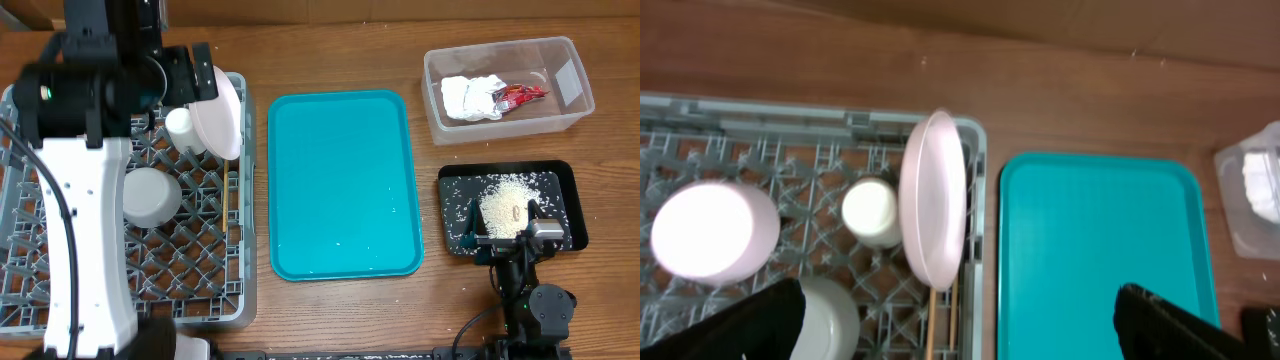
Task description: Sort waste into correct bins and load items into the dishwasher
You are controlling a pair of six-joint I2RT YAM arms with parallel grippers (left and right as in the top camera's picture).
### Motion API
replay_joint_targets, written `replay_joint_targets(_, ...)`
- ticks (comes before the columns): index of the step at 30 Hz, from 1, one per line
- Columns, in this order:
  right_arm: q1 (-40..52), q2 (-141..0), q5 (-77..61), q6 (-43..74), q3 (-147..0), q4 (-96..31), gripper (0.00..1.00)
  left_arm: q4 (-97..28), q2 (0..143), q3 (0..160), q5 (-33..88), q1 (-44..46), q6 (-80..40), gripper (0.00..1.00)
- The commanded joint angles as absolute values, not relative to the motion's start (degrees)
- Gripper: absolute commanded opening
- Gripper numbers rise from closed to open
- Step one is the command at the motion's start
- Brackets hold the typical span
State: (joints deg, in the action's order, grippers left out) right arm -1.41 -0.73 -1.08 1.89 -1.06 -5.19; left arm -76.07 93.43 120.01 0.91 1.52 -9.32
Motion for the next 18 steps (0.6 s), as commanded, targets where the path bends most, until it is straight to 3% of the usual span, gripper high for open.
replay_joint_targets(1,-1.58,-0.16,-0.93,1.72,-0.47,-4.84,1.00,-66.37,84.23,103.83,5.61,1.58,-3.68,1.00)
replay_joint_targets(12,-1.58,-0.16,-0.93,1.72,-0.47,-4.84,1.00,-33.65,61.21,62.28,10.55,1.58,1.32,1.00)
replay_joint_targets(18,-1.58,-0.16,-0.93,1.72,-0.47,-4.84,1.00,-32.27,51.68,49.58,10.50,1.52,1.32,1.00)
